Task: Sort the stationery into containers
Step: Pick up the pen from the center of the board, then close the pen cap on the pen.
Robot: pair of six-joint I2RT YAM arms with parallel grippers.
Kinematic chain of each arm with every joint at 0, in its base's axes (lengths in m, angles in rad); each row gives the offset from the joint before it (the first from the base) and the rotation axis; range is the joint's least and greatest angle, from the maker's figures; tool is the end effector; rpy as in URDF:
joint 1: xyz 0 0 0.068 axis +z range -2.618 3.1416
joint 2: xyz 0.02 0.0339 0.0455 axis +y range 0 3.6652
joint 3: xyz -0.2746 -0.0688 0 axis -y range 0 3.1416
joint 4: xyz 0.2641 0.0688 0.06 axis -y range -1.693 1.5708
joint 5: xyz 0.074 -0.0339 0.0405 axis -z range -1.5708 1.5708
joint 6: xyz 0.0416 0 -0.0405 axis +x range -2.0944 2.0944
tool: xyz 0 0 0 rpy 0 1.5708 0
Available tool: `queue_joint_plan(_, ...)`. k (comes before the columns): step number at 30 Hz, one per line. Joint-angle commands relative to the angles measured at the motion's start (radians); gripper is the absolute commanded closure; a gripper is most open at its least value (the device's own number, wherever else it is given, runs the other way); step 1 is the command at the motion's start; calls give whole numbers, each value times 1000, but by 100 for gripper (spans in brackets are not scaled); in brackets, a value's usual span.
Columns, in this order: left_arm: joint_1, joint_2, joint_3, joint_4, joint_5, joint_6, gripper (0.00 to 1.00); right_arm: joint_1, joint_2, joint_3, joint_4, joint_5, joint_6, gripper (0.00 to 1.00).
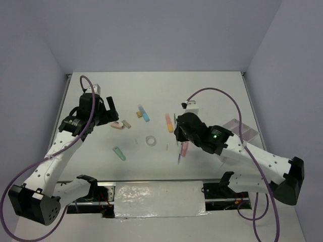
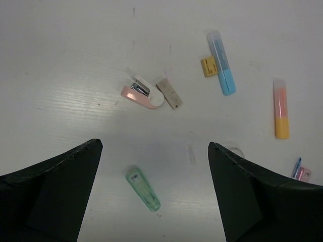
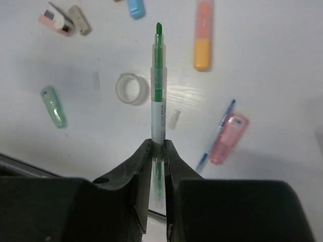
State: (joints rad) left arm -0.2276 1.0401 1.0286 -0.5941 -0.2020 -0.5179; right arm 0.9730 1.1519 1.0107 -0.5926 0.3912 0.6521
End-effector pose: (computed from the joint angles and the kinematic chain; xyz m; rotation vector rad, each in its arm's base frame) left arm 0.2358 -0.0461 0.3420 -0.4272 2.1274 -0.2089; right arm 0.1604 0.2074 0.3113 -0.1648 2.2669 0.4227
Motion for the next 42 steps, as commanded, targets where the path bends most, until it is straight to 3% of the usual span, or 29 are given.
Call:
queue_joint_plan(1, -82, 38, 50, 25, 6, -62, 1, -65, -116, -32, -56, 49, -34, 91)
queue_joint_plan(5, -342, 141, 93, 11, -88, -139, 3, -169, -178, -66, -104, 41, -49, 92)
queue_joint_plan(8, -485, 228, 102, 83, -71, -179, 8, -227, -248, -90, -130, 40, -51, 91)
queue_joint_plan(9, -510, 273, 90, 109, -36, -194, 15, -238, -260, -90, -151, 43, -57, 90)
queue_joint_plan(10, -529, 273, 87, 132, -36, -205, 15, -244, -273, -87, -167, 49, -58, 90)
queue_joint_plan(11, -571, 322, 87, 169, -18, -215, 25, -256, -288, -81, -191, 70, -58, 90)
queue_joint_plan(17, -732, 575, 226, 137, -105, -241, 39, -273, -388, -26, -325, 166, -52, 90)
queue_joint_plan(26, -770, 807, 313, 116, -128, -274, 42, -280, -460, -6, -375, 150, -72, 89)
queue_joint_plan(30, -782, 834, 312, 82, -180, -286, 41, -281, -474, -21, -357, 140, -81, 89)
queue_joint_plan(42, -783, 882, 310, 86, -148, -260, 46, -283, -443, -44, -314, 106, -97, 89)
